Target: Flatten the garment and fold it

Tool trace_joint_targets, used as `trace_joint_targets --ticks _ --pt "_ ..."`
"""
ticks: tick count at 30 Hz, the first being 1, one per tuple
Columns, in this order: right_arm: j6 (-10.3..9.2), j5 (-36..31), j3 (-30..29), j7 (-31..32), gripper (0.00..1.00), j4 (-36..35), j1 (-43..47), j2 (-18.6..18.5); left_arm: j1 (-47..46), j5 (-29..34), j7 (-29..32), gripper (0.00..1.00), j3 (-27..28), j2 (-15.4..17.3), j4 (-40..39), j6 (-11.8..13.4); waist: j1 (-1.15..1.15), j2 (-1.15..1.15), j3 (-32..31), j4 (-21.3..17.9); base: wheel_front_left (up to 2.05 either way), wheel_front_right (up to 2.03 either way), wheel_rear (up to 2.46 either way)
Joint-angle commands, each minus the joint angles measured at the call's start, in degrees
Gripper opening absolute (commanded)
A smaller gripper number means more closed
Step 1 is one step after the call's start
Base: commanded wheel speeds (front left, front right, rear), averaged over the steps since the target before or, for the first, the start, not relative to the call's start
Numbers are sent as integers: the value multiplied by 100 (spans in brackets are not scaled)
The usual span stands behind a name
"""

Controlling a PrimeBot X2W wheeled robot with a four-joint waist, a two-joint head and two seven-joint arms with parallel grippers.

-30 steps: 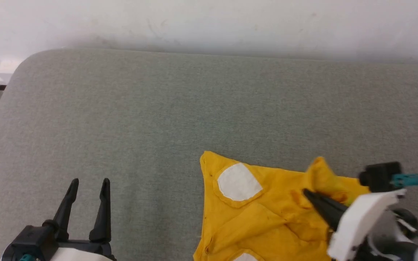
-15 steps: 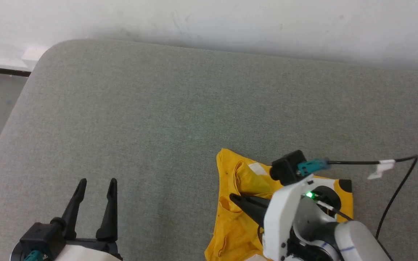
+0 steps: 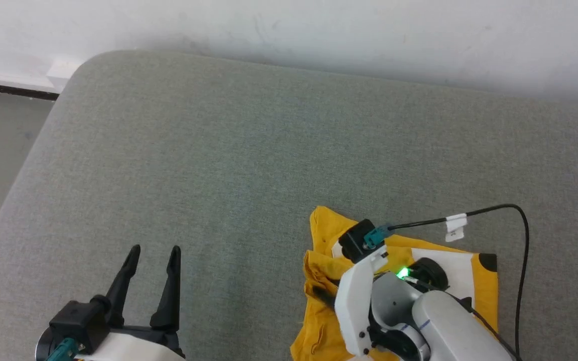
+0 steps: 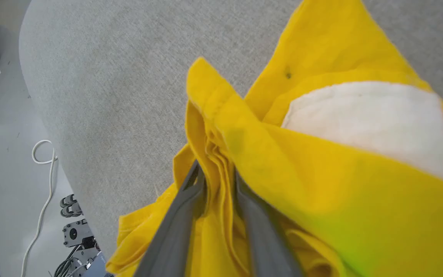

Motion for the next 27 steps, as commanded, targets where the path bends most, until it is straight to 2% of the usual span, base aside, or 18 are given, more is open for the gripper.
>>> trace_joint_targets --ticks 1,5,8,11,16,20,23,27 --pt "-5 58 113 -60 100 95 -72 -15 -91 -28 -5 100 -19 -36 41 -24 0 0 -56 15 0 0 0" --pt "-5 472 383 -89 100 -113 -159 -15 -15 -54 -6 100 5 -19 84 2 0 0 -159 -115 0 0 0" --pt "-5 677 243 -183 100 -493 -138 -15 48 -71 -4 100 3 -7 83 12 0 0 -244 -216 0 0 0" --pt "-5 685 -308 -328 100 -942 99 -15 125 -78 -5 100 17 6 46 46 0 0 -320 -304 0 0 0" --pt "-5 177 -1818 -449 100 -1851 971 -15 259 -68 -2 100 39 56 -60 102 0 0 -375 -443 0 0 0" --pt "-5 17 -2816 -542 100 -2438 1808 -15 330 -59 9 100 65 100 -160 156 0 0 -394 -540 0 0 0" --pt "-5 46 -3218 -622 100 -2553 2329 -15 352 -52 18 100 53 105 -238 178 0 0 -371 -587 0 0 0" --pt "-5 235 -3251 -750 100 -2388 2658 -15 362 -41 41 100 45 144 -304 184 0 0 -341 -628 0 0 0"
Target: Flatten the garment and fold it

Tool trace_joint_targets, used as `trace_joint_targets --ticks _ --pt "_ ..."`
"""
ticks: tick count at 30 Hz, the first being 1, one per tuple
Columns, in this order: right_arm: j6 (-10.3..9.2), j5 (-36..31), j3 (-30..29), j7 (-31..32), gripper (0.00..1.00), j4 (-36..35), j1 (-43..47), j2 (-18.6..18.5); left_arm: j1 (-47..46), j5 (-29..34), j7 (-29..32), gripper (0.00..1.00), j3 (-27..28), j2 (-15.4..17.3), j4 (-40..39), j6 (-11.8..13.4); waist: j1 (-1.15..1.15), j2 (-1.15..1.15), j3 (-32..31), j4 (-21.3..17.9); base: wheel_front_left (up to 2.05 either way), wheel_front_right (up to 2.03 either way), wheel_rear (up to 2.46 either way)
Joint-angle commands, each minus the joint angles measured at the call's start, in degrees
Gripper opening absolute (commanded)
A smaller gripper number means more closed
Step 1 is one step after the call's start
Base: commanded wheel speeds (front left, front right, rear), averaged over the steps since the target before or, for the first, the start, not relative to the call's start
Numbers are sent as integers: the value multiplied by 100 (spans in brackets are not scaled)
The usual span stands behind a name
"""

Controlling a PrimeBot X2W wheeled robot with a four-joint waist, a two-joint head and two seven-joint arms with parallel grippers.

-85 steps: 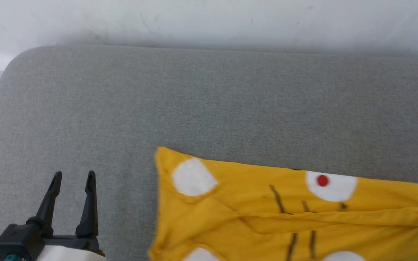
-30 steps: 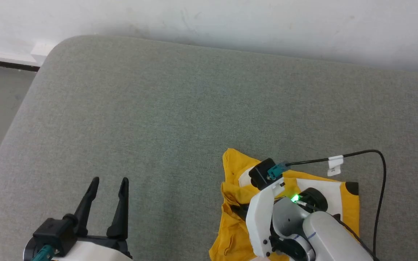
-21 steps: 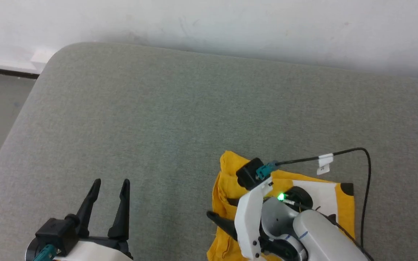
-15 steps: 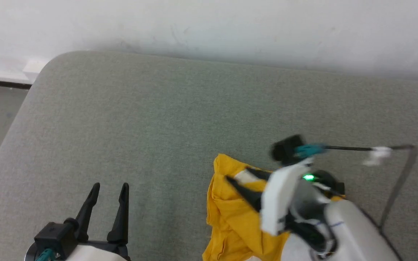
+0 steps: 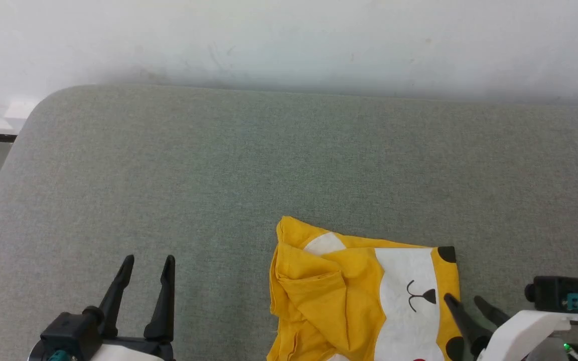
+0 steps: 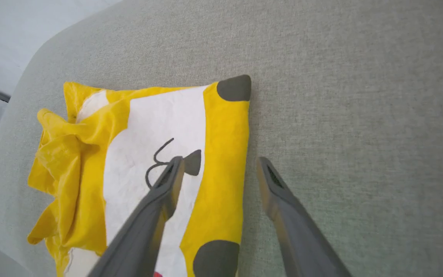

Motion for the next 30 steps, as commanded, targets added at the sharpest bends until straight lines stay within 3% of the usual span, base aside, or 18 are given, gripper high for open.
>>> trace_joint_targets --ticks 1,12,13,14,15,22,30 --pt "-4 43 36 -50 100 41 15 19 65 18 14 100 8 51 -28 37 0 0 17 -12 0 0 0" --pt "-4 190 151 -419 100 1348 -460 19 -66 103 168 100 49 260 -204 71 0 0 138 181 0 0 0" --pt "-4 305 195 -457 45 1467 -519 19 -72 104 173 100 53 270 -214 74 0 0 146 192 0 0 0" --pt "-4 373 262 -497 7 1571 -579 19 -80 105 178 100 56 277 -221 76 0 0 154 203 0 0 0" --pt "-4 381 351 -519 0 1660 -630 19 -90 107 184 100 57 284 -228 78 0 0 160 210 0 0 0" --pt "-4 515 647 -790 0 1992 -946 19 -186 145 226 100 31 303 -299 102 0 0 158 95 0 0 0" --pt "-4 103 396 -773 0 1538 -1390 19 -231 178 251 100 66 381 -429 132 0 0 277 -415 0 0 0"
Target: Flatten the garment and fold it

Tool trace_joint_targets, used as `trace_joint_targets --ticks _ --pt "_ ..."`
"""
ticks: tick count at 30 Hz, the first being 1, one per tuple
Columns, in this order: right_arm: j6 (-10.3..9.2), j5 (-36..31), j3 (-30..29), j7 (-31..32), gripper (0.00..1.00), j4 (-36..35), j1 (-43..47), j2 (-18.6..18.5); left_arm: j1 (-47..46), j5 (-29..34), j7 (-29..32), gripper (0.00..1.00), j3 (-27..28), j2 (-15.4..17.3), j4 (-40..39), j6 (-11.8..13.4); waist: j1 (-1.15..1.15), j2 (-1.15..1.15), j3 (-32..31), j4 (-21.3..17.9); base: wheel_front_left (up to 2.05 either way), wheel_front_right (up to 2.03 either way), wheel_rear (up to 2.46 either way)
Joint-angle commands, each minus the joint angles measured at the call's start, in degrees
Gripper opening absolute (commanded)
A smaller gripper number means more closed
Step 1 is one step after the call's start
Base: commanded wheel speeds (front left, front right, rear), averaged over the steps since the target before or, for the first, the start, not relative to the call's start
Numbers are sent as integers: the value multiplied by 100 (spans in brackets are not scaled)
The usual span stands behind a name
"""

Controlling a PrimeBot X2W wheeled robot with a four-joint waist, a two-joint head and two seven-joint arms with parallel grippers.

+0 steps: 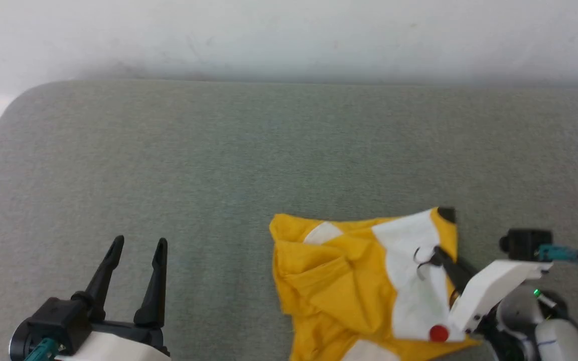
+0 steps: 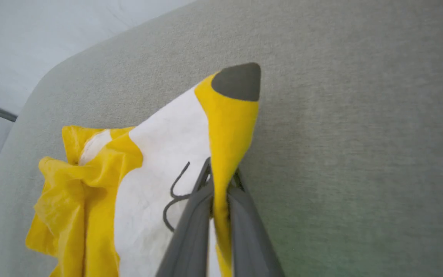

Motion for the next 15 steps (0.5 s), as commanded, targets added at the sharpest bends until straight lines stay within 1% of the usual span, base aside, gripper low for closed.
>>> trace_joint_targets --ticks 1,6,9,12,15 --pt "-5 -145 -124 52 0 -114 -163 -10 -100 39 13 100 14 39 -35 9 0 0 102 -272 0 0 0" --pt "-5 -710 -530 396 0 -507 -455 -10 -242 93 38 100 19 100 -101 -7 0 0 255 -673 0 0 0" --pt "-5 -1108 -649 674 0 -760 -659 -33 -336 160 90 100 12 154 -165 5 0 0 346 -945 0 0 0" --pt "-5 -1361 -647 941 0 -965 -888 -249 -440 201 160 100 25 232 -246 -4 0 0 462 -1212 0 0 0" --pt "-5 -1482 -582 1155 0 -1052 -1158 -585 -572 246 253 100 24 307 -329 -21 0 0 605 -1445 0 0 0"
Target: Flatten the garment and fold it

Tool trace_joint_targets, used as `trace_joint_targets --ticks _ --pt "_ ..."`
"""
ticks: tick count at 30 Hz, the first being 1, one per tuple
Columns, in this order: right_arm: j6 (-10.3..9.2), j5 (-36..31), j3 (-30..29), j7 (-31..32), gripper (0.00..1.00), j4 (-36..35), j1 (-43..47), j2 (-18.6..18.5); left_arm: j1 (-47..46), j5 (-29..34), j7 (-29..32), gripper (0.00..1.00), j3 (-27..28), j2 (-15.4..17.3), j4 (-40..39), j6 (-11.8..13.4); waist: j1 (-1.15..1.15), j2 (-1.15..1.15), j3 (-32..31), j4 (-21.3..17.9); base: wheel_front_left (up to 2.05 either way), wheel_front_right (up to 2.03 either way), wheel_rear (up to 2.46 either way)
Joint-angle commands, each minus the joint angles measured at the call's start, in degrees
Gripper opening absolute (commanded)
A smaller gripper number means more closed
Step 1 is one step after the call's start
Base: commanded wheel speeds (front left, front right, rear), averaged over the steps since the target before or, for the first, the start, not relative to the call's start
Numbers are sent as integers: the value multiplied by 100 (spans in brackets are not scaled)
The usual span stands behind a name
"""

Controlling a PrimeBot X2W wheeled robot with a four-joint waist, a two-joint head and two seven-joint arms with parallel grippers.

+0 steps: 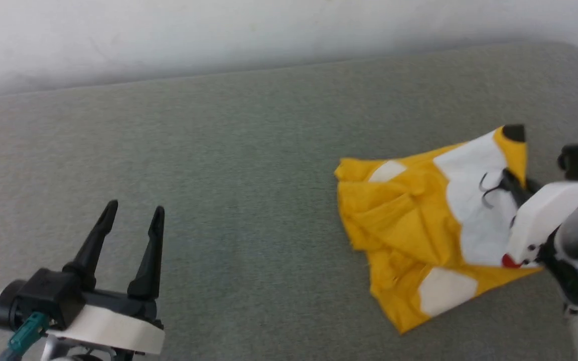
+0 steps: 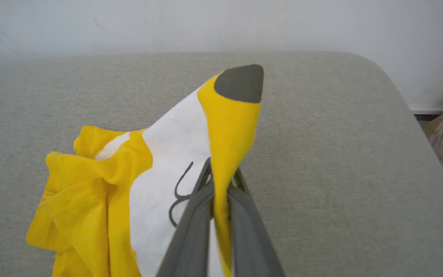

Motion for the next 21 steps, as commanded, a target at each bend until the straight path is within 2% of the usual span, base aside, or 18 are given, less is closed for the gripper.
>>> trace_joint_targets --ticks 1,9,18,21 --pt "-4 -83 20 52 0 -43 -220 -187 -151 74 48 100 9 47 -62 -13 -1 0 339 -449 0 0 0" --pt "-4 -522 2 44 0 230 -1082 -1010 -531 249 326 100 48 289 -325 -22 -1 0 944 -839 0 0 0" --pt "-4 -1124 -221 -236 0 847 -1811 -1909 -1019 438 627 100 261 699 -703 -61 -1 0 1913 -835 0 0 0" --pt "-4 -1275 -373 -380 0 1069 -2077 -2054 -1149 495 695 100 387 844 -849 -46 -1 0 2235 -828 0 0 0"
